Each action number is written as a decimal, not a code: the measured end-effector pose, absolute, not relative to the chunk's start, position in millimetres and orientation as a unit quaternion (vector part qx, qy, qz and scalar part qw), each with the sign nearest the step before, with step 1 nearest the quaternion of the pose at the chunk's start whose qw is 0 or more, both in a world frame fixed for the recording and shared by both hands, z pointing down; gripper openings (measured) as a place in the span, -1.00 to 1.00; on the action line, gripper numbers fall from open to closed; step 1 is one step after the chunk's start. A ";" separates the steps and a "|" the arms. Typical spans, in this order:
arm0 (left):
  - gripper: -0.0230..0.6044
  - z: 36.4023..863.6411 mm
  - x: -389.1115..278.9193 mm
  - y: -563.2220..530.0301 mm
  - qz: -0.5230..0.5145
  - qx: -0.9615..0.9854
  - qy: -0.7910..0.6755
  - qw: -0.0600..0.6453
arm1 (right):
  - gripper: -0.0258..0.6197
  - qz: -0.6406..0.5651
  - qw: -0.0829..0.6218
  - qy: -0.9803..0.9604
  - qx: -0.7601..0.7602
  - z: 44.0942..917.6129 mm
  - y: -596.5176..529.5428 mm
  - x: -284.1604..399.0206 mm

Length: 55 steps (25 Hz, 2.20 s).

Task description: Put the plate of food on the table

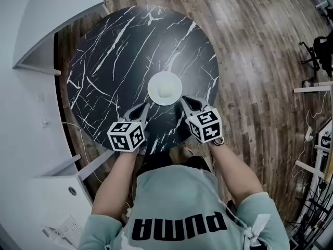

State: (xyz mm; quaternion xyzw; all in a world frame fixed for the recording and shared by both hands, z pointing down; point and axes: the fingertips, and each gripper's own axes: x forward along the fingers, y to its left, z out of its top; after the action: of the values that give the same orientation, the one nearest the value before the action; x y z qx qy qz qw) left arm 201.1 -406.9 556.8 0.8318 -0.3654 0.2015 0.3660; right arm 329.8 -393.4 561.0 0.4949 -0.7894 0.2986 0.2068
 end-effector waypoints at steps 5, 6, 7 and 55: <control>-0.91 458.8 215.8 -330.0 0.189 0.874 -0.407 0.188 | -0.89 0.191 0.205 -0.843 0.459 493.3 -328.0 314.8; -0.91 445.0 217.6 -314.1 0.183 0.873 -0.420 0.168 | -0.89 0.175 0.197 -0.849 0.458 480.3 -316.5 316.6; -0.91 433.1 218.4 -298.8 0.176 0.868 -0.437 0.154 | -0.89 0.159 0.186 -0.855 0.457 467.2 -306.4 318.5; -0.91 277.6 204.9 186.4 0.036 0.783 -0.619 0.047 | -0.90 0.002 0.067 -0.893 0.446 265.4 145.1 329.9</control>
State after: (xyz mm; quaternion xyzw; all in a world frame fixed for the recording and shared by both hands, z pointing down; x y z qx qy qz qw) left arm 204.9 186.4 277.6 0.7830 -0.6192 0.0363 0.0466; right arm 329.9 145.1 265.4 0.4459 -0.8925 0.0017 0.0672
